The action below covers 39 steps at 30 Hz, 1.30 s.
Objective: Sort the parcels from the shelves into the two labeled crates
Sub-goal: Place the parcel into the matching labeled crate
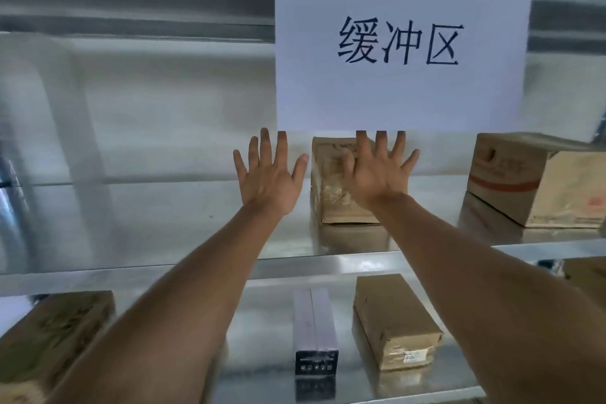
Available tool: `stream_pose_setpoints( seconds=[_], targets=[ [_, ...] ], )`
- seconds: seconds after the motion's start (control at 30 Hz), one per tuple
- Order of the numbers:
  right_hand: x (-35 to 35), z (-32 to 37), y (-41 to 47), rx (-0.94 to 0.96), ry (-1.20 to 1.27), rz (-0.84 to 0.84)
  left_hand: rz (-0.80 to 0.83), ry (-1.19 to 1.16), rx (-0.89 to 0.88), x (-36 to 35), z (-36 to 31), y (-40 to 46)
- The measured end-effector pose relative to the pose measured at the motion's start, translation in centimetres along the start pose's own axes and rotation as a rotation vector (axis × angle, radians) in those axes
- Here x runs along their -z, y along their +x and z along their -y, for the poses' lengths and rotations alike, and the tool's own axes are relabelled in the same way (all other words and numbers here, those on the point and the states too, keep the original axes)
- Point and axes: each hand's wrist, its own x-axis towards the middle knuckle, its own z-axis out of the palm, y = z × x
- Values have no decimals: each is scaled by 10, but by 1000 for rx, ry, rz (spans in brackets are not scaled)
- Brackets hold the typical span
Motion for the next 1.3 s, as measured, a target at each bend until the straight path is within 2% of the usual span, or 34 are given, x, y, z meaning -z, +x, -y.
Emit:
stream_pose_setpoints(
  seconds=[0.23, 0.37, 0.5, 0.63, 0.73, 0.8, 0.9, 1.0, 1.3],
  targets=[
    [0, -34, 0, -127, 269, 83, 207, -321, 139, -3, -53, 0],
    [-2, -47, 6, -148, 544, 195, 293, -537, 223, 1, -75, 1],
    [7, -51, 4, -161, 655, 217, 190, -818, 308, 3, -78, -4],
    [5, -52, -9, -182, 741, 106, 112, -1157, 356, -1, -72, -15],
    [-5, -54, -21, -254, 1015, 58, 71, -1376, 383, -5, -63, -28],
    [-15, -56, -28, -320, 1203, 91, 74, -1403, 360, -10, -54, -39],
    [-25, -60, -37, -343, 1327, 147, 148, -1430, 316, -13, -44, -53],
    [-29, -60, -45, -344, 1481, 211, 151, -1462, 300, -13, -43, -63],
    [-21, -45, -64, -238, 1504, 370, 191, -1472, 309, 1, -24, -85]
  ],
)
